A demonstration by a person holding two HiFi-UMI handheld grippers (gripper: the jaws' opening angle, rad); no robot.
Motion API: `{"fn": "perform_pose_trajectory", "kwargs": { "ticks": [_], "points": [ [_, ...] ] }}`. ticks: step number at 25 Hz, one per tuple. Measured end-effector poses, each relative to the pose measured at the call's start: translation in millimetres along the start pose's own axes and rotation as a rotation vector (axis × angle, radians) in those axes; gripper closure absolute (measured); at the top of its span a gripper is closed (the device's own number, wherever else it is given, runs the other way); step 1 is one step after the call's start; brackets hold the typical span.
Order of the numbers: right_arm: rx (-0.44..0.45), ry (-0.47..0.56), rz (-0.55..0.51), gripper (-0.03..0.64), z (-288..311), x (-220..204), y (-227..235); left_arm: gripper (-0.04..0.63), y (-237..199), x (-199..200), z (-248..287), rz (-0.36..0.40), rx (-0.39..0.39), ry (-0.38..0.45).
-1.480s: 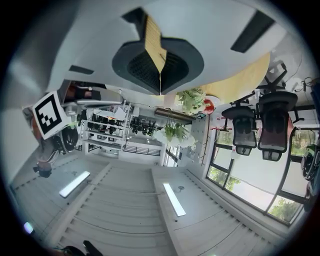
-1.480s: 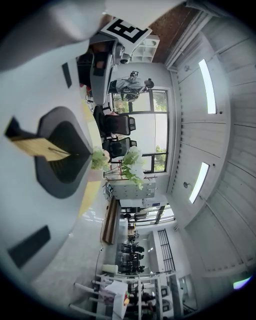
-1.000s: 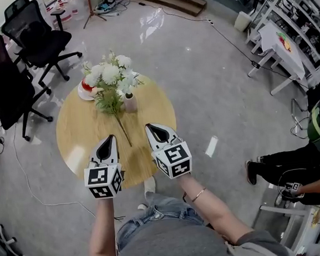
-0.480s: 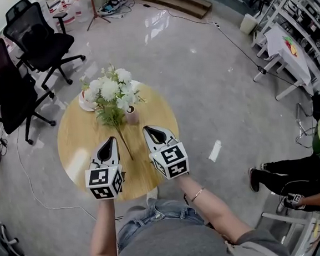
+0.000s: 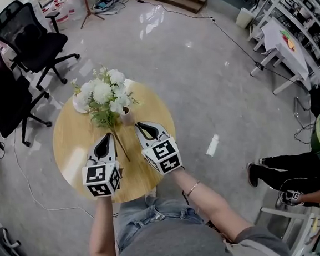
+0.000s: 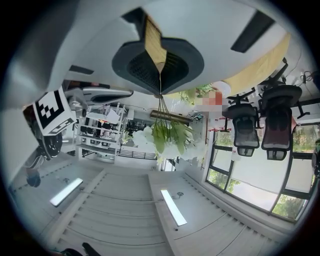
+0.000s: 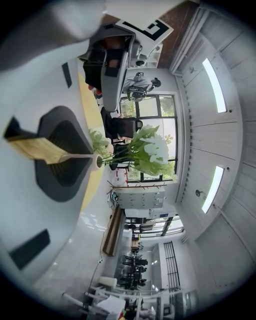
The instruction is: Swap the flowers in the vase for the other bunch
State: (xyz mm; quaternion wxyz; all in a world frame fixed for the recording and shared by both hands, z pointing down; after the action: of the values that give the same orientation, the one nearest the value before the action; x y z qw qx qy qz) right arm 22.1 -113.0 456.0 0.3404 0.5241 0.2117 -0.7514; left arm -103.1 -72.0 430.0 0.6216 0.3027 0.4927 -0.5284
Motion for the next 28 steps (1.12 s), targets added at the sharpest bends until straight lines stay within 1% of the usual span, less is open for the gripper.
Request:
{"fn": "perform_pose_trajectory", "kwargs": {
  "ticks": [2, 3, 8, 11, 13, 17, 22, 24, 26, 28],
  "points": [
    [-0.003, -0.002, -0.01, 0.592, 3.6, 1.3, -1.6, 0.575, -2.3, 2.8, 3.0, 0.0, -0.007, -0.001],
    [-0.005, -0.004, -0.015, 0.573, 5.3, 1.5, -2.3, 0.577, -3.6, 4.0, 4.4, -0.002, -0.012, -0.002],
    [-0.008, -0.032, -0.032, 0.467, 15.6, 0.5, -4.1, 0.576, -7.7, 9.0, 13.4, 0.002, -0.041, -0.012],
    [-0.027, -0.064, -0.04, 0.378, 26.7, -1.7, -6.1, 0.575, -12.1, 9.7, 20.8, 0.012, -0.08, -0.023],
    [-0.047, -0.077, -0.051, 0.351, 36.1, -0.6, -6.4, 0.575, -16.4, 9.8, 27.3, 0.013, -0.103, -0.035],
    [-0.063, -0.094, -0.038, 0.324, 55.6, -0.8, -3.9, 0.574, -24.5, 13.7, 41.9, 0.0, -0.139, -0.05],
    [-0.117, -0.129, -0.043, 0.321, 70.9, -5.6, -1.3, 0.568, -32.7, 10.5, 59.9, -0.005, -0.169, -0.091],
    [-0.129, -0.132, -0.038, 0.316, 76.0, -7.2, -0.7, 0.507, -34.0, 8.9, 68.1, -0.024, -0.189, -0.106],
    [-0.138, -0.131, -0.03, 0.314, 81.2, -8.5, -0.6, 0.486, -34.4, 8.4, 76.1, -0.052, -0.217, -0.111],
    [-0.152, -0.132, -0.035, 0.314, 85.6, -8.2, 0.0, 0.48, -33.9, 9.1, 84.3, -0.069, -0.242, -0.112]
  ]
}}
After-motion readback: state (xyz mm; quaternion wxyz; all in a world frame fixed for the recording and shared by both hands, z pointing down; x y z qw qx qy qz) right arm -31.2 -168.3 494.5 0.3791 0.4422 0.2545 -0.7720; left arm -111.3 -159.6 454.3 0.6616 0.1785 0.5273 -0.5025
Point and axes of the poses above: the fingertips, and each gripper's own axes: z forward along the fingers, y to its right, x out of its top, the point moved 4 cm from there along -z, backward along the fingers
